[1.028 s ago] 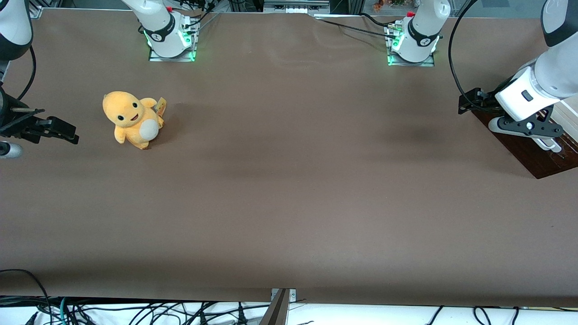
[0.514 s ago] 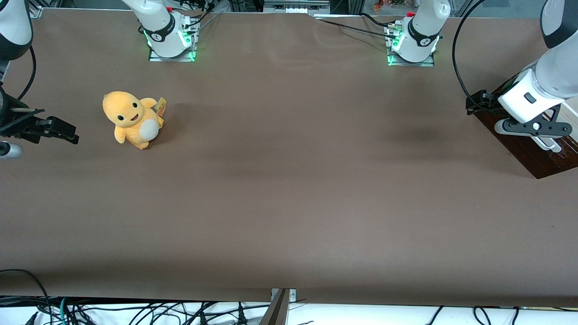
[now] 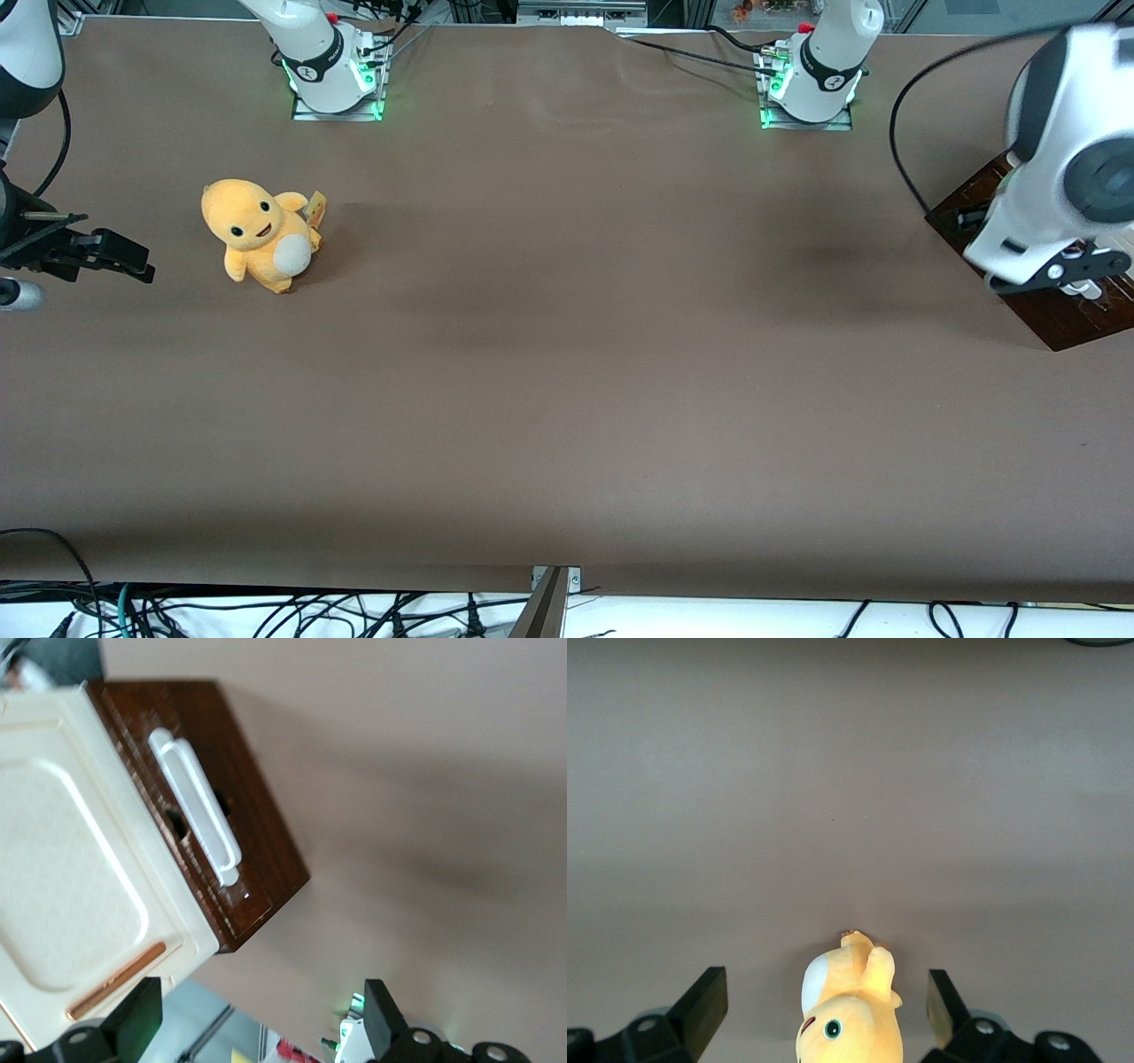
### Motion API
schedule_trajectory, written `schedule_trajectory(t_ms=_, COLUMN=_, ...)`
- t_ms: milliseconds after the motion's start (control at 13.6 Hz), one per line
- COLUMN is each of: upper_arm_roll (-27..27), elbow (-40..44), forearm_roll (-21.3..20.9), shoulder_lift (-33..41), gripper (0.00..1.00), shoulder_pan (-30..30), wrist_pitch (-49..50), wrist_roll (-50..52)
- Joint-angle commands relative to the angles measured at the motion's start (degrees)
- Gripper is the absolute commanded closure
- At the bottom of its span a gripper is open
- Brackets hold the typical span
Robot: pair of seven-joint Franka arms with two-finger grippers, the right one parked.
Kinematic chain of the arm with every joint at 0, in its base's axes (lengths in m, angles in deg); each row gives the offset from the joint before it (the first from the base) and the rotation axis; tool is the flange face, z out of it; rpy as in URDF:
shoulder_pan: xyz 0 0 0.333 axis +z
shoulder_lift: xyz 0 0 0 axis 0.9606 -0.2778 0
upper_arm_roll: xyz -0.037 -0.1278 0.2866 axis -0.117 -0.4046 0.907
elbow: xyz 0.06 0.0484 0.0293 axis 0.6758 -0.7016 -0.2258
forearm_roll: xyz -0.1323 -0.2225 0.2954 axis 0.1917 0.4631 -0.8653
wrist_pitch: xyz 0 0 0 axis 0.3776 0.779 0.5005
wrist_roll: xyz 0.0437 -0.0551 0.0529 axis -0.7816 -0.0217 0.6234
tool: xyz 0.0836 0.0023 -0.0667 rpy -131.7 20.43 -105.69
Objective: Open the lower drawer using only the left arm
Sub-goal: 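Swing the left gripper down toward the lower drawer's white handle, then align the left gripper on the white bar handle and close it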
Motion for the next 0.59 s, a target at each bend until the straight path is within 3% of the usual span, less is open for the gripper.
schedule_trajectory(t_ms=0, upper_arm_roll=-0.12, elbow=1.82, forearm_roll=-4.99, shoulder_lift=-7.94, gripper=0.0, shoulder_pan=-2.98, wrist_pitch=6.82, wrist_roll=13.4)
schedule_trajectory(t_ms=147, upper_arm_roll=-0.12, elbow=1.82, forearm_roll=-8.33, shoulder_lift=-12.43, gripper=0.0, shoulder_pan=-5.97, wrist_pitch=11.93, wrist_roll=22.73)
schedule_trajectory(t_ms=514, upper_arm_roll=-0.12, elbow=1.2, forearm_roll=-12.82, shoulder_lift=-23.49, gripper=0.0, shoulder_pan=-6.95, wrist_pitch=14.14, wrist_roll=26.89)
